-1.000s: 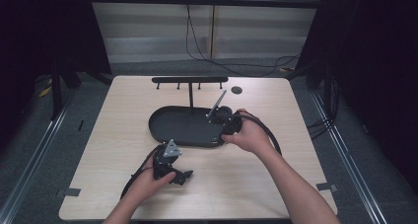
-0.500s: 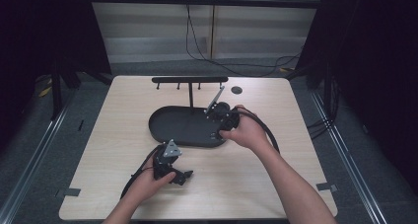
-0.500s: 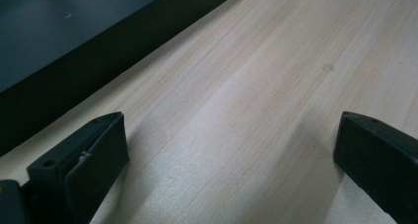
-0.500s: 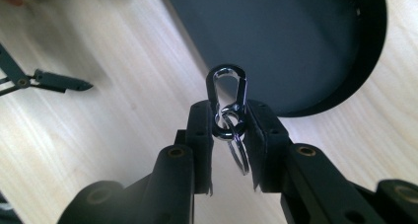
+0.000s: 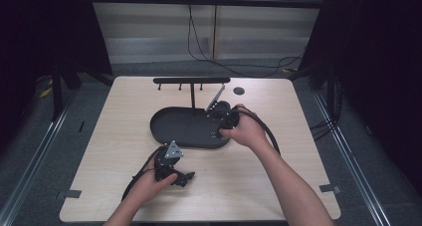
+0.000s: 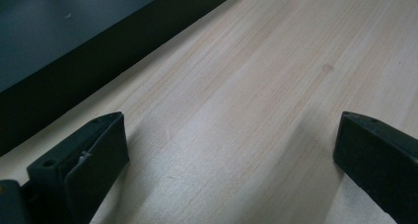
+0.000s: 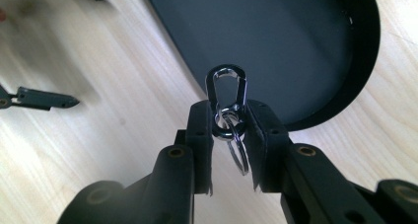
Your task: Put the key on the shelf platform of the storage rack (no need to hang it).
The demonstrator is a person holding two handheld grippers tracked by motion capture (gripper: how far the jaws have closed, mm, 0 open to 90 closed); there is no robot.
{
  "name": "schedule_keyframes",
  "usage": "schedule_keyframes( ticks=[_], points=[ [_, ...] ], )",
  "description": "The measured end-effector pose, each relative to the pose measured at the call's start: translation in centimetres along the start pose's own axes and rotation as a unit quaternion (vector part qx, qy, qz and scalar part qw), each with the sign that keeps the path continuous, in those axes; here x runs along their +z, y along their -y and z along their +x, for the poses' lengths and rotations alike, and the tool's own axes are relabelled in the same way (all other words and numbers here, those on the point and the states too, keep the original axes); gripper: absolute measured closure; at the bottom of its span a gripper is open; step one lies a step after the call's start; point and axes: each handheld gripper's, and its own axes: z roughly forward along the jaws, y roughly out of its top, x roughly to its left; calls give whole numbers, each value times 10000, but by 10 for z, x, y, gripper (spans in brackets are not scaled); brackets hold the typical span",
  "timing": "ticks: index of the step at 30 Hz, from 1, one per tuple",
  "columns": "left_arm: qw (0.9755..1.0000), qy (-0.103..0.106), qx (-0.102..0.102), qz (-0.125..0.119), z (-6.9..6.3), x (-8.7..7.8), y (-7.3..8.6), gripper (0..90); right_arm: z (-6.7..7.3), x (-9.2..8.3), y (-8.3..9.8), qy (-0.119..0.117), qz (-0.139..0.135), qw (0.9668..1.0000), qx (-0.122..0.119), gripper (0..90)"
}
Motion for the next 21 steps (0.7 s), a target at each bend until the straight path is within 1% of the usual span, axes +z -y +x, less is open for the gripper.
schedule_keyframes(
  ticks=[4, 5, 11, 19, 21],
  points=[
    [10000, 1, -2, -1, 0, 0, 0, 0, 0, 3, -2, 65, 21, 10000, -23, 733],
    [10000, 2, -3, -2, 0, 0, 0, 0, 0, 3, -3, 59, 66, 10000, -19, 733],
    [10000, 19, 4, 12, 0, 0, 0, 0, -1, 7, -8, 88, 72, 9999, -33, 732],
    [10000, 18, 4, 13, 0, 0, 0, 0, -3, 11, -11, 125, -65, 9999, 13, 733],
    [10000, 9, 2, -2, 0, 0, 0, 0, -5, 11, -11, 139, -63, 9999, 16, 733]
  ],
)
